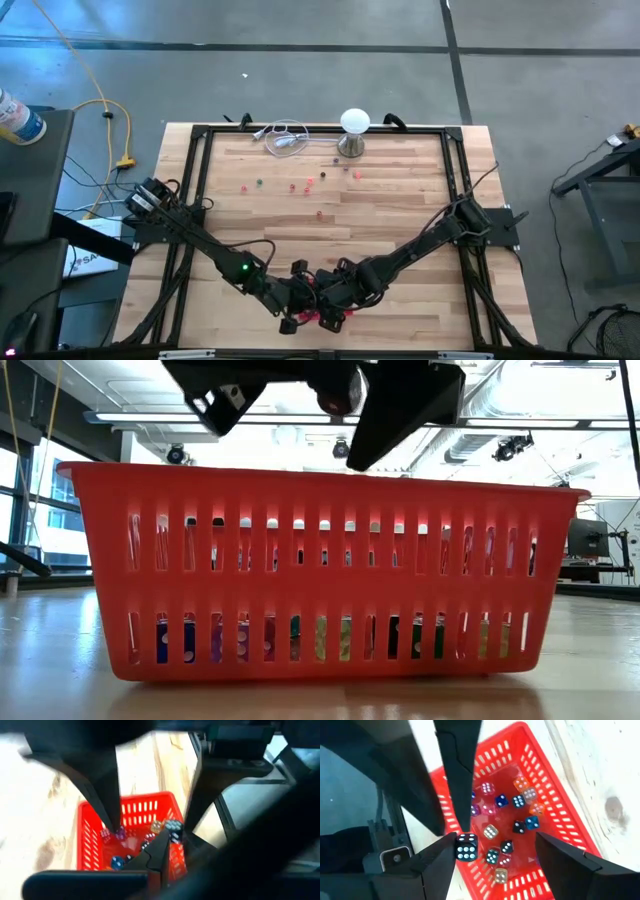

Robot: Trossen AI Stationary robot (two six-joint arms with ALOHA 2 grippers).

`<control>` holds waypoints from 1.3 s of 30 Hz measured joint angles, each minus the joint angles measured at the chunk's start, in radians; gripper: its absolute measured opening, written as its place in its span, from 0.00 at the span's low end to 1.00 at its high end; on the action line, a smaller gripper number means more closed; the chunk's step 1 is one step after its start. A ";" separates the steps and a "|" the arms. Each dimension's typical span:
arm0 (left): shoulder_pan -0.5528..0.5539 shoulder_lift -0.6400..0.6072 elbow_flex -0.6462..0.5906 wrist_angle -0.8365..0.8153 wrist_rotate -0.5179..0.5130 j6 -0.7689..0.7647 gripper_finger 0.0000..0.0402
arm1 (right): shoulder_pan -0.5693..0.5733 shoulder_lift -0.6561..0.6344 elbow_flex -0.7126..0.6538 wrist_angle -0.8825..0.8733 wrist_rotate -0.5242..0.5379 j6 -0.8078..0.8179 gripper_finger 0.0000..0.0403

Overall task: Pick & Place Dice
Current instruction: Put the black dice into the red bin, then put the pink dice into the red bin

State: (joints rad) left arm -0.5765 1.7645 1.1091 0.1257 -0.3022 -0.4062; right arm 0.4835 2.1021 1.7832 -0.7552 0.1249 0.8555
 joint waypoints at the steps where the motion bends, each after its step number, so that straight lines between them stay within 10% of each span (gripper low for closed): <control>1: 0.003 0.000 0.000 -0.008 0.010 -0.015 0.15 | 0.000 0.000 0.000 -0.005 0.000 0.001 0.64; 10: -0.001 0.000 0.000 -0.011 0.016 -0.029 0.35 | -0.009 0.001 0.000 -0.003 0.000 -0.013 0.64; 23: 0.000 -0.024 0.000 -0.033 0.015 -0.075 0.37 | -0.018 -0.008 0.006 -0.073 0.007 -0.018 0.64; 39: 0.096 -0.416 0.000 -0.953 0.038 -0.257 0.37 | -0.053 -0.072 0.005 -0.213 0.078 0.031 0.64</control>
State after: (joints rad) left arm -0.4809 1.3487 1.1091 -0.8270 -0.2640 -0.6632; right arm 0.4309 2.0304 1.7885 -0.9683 0.2025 0.8868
